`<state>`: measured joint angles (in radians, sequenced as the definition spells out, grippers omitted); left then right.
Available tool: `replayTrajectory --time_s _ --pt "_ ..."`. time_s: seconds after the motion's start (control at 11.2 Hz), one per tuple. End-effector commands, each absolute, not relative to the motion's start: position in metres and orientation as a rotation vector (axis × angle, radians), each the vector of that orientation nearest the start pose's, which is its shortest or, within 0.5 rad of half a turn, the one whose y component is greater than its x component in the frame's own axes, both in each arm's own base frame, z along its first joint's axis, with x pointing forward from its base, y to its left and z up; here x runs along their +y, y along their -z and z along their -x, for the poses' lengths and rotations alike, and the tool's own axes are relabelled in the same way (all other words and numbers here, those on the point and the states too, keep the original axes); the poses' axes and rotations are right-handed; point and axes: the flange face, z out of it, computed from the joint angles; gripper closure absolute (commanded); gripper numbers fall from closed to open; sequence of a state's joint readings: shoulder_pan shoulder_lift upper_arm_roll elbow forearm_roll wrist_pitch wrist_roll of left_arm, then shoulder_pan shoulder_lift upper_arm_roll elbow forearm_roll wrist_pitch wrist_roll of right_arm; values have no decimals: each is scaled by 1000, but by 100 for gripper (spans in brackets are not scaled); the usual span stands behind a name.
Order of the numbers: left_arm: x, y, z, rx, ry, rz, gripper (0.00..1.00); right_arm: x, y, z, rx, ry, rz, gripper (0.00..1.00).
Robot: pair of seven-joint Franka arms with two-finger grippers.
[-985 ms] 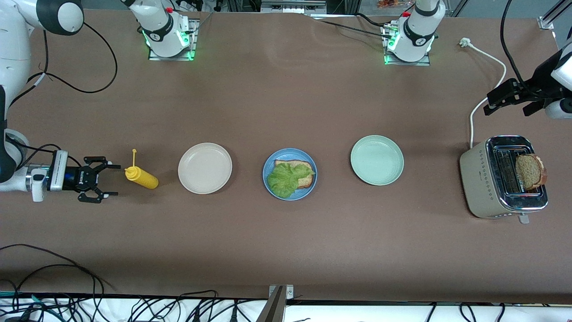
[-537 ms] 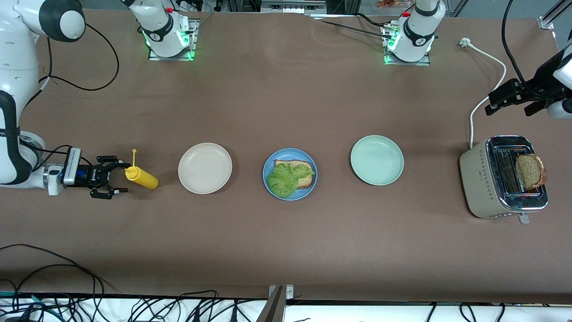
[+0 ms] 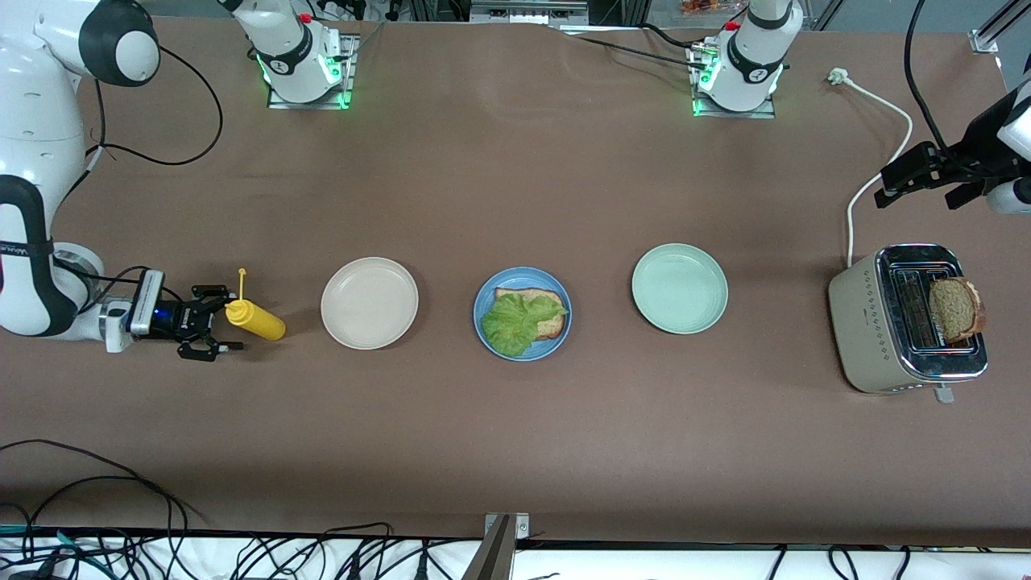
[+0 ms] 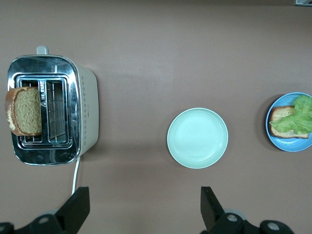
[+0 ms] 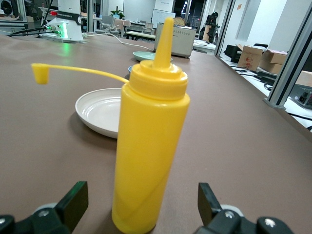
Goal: Make sandwich in blue plate with both arms
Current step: 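Close the right gripper around the yellow mustard bottle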
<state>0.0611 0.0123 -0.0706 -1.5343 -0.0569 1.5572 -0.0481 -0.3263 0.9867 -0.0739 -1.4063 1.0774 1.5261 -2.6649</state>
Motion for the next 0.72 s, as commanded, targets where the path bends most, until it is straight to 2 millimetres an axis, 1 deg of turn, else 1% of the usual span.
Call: replayTrajectory --time_s 0.0,0.09,0.27,0.54,0.63 --pt "-8 -639 -560 -28 24 3221 0 -139 -100 -640 -1630 1145 1308 0" --pt "-7 -639 -560 -31 24 3223 0 -135 -98 -643 -1639 1158 1310 0" --pt "3 -641 -560 -62 30 3227 0 -126 -88 -644 -1635 1185 1305 0" --pt "3 -638 -561 -65 25 3228 0 -120 -84 -645 -1640 1180 1308 0" --pt "3 -638 -561 -65 25 3228 0 -118 -84 -646 -1644 1178 1309 4"
